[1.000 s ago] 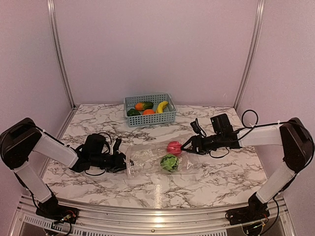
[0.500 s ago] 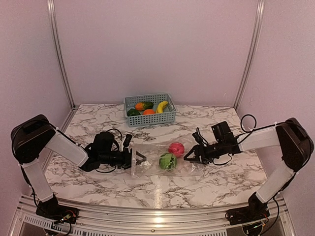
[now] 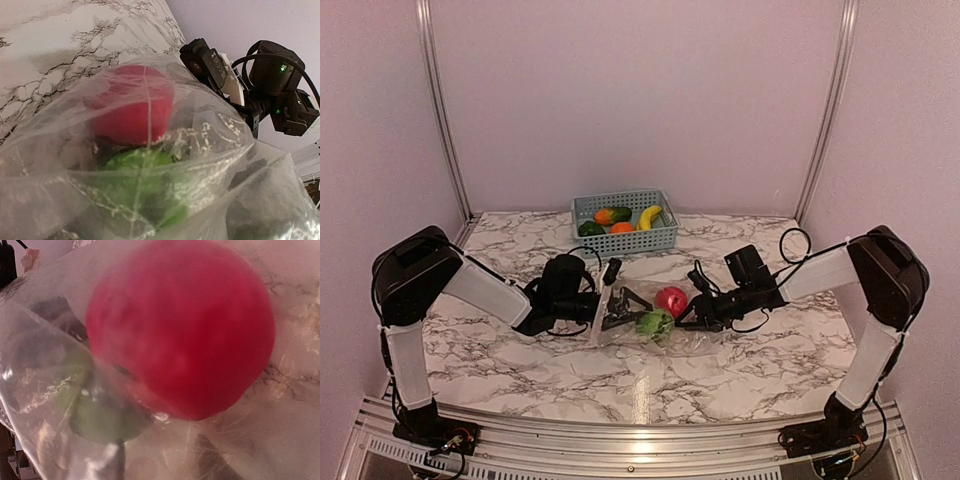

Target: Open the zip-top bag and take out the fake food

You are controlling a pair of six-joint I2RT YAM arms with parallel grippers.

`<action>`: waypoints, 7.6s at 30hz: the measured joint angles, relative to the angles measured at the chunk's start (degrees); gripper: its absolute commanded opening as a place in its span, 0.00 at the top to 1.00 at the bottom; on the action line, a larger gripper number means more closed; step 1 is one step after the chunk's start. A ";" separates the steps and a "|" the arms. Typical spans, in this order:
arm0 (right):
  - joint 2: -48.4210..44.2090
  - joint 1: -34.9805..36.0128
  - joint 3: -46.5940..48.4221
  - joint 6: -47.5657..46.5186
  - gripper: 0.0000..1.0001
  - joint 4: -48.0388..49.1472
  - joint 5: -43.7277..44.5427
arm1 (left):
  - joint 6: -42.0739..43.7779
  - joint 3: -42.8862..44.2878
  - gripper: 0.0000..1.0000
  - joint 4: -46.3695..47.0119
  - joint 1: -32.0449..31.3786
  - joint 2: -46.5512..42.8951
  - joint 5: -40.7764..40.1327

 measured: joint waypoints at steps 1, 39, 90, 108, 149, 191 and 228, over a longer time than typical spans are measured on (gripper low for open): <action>0.31 0.20 0.11 0.04 0.56 0.24 -0.02 | 0.26 1.05 0.11 -0.61 -0.22 0.63 0.00; -5.05 -2.69 -5.66 0.59 1.00 2.32 2.21 | 11.63 -14.03 0.32 -22.77 3.61 -26.10 -6.86; -8.98 -3.26 -5.95 -6.03 0.63 -3.61 2.12 | 20.39 65.11 0.17 -47.41 19.32 23.80 -21.64; -11.72 -11.43 -3.98 -5.01 0.15 -7.30 2.14 | 21.90 58.27 0.06 -49.92 20.92 18.97 -19.06; 0.55 -7.23 7.45 -0.63 0.52 -4.94 -0.44 | -2.95 -23.98 0.66 -4.63 1.38 -18.97 -3.21; 13.14 1.27 14.08 -5.99 1.00 -11.30 -9.11 | 14.12 15.98 0.06 -27.91 -3.87 5.62 -13.55; 2.97 -2.12 4.76 -1.97 1.00 0.66 -10.88 | 18.08 -7.78 0.32 -19.17 2.43 -13.68 -7.52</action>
